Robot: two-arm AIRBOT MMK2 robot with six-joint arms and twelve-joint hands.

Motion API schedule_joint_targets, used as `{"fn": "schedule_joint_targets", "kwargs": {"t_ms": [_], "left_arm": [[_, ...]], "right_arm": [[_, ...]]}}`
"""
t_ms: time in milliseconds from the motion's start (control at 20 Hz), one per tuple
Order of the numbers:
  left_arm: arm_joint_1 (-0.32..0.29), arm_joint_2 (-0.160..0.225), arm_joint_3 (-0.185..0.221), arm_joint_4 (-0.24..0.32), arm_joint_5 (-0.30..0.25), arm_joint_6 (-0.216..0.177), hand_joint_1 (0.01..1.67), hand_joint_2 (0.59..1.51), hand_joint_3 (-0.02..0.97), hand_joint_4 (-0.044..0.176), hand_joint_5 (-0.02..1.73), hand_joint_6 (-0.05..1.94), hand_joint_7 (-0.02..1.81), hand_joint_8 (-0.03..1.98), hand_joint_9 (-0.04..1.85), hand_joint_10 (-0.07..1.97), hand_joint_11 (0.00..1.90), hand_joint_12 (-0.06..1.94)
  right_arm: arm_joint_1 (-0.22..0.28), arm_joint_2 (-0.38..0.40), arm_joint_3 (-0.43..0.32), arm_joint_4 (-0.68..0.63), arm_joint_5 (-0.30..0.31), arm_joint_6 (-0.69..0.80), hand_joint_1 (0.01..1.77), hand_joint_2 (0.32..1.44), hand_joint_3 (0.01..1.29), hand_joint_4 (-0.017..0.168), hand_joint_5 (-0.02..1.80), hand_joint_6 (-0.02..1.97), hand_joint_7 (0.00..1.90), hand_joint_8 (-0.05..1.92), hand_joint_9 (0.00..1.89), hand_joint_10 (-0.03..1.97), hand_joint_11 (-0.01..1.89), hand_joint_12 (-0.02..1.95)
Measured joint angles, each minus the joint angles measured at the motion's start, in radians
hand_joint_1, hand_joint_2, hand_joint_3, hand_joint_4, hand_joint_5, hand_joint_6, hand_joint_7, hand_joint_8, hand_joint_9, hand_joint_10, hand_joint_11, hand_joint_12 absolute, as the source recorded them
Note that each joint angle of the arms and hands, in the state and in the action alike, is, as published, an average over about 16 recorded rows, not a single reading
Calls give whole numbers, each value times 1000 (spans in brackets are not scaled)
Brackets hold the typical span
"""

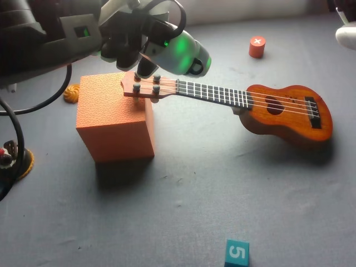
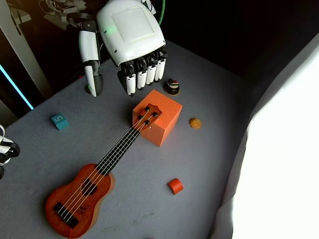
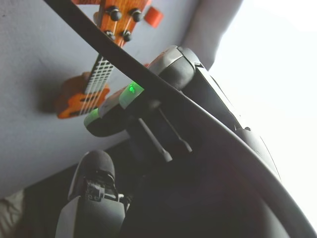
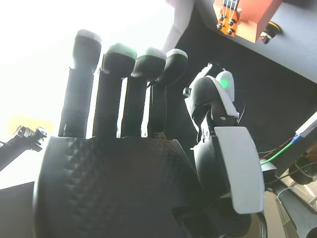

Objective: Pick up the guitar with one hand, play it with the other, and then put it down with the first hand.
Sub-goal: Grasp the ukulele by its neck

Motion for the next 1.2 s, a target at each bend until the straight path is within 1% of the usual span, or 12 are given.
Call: {"fn": "schedule_joint_targets", "kwargs": {"t_ms": [200,400,450,550,650,800,950,1200], "left_arm": [[-1,-2,2,-1,-1,-11,267,1231,39,52,367,525,397,546,390,622,347,794],[-2,-13,4,-1,0,-18,291,1236,35,55,282,387,304,402,307,462,261,672],[-2,-18,5,-1,1,-20,304,1236,34,58,239,322,258,334,264,388,219,608],[-3,-32,9,-2,2,-27,347,1234,31,65,107,120,115,124,132,156,88,410],[-2,-49,15,0,4,-35,411,1226,14,66,42,8,39,8,66,18,24,303],[6,-83,30,2,10,-51,570,1184,17,73,29,-3,29,-6,52,8,16,272],[20,-126,53,14,11,-72,766,1136,18,75,24,-7,24,-10,42,4,16,203],[56,-210,113,53,3,-120,1092,1055,17,76,18,-7,18,-10,27,5,16,110]], "right_arm": [[-1,-2,0,4,3,0,277,1301,63,6,182,546,303,568,224,796,157,1070],[-2,-5,1,7,5,0,264,1307,51,6,142,416,251,425,170,658,120,979],[-3,-6,1,8,6,0,259,1307,50,6,118,355,221,358,138,593,96,934],[-5,-8,2,12,11,-1,244,1308,45,6,49,168,133,151,44,398,29,801],[-13,-12,3,21,24,-4,237,1320,21,6,32,65,106,35,13,295,13,771],[-35,-20,4,47,54,-26,239,1323,17,6,35,50,106,17,14,298,15,791],[-62,-28,5,76,98,-60,246,1323,16,6,40,43,111,15,17,301,17,832],[-108,-40,4,125,177,-118,257,1323,16,6,47,43,119,15,19,323,20,891]]}}
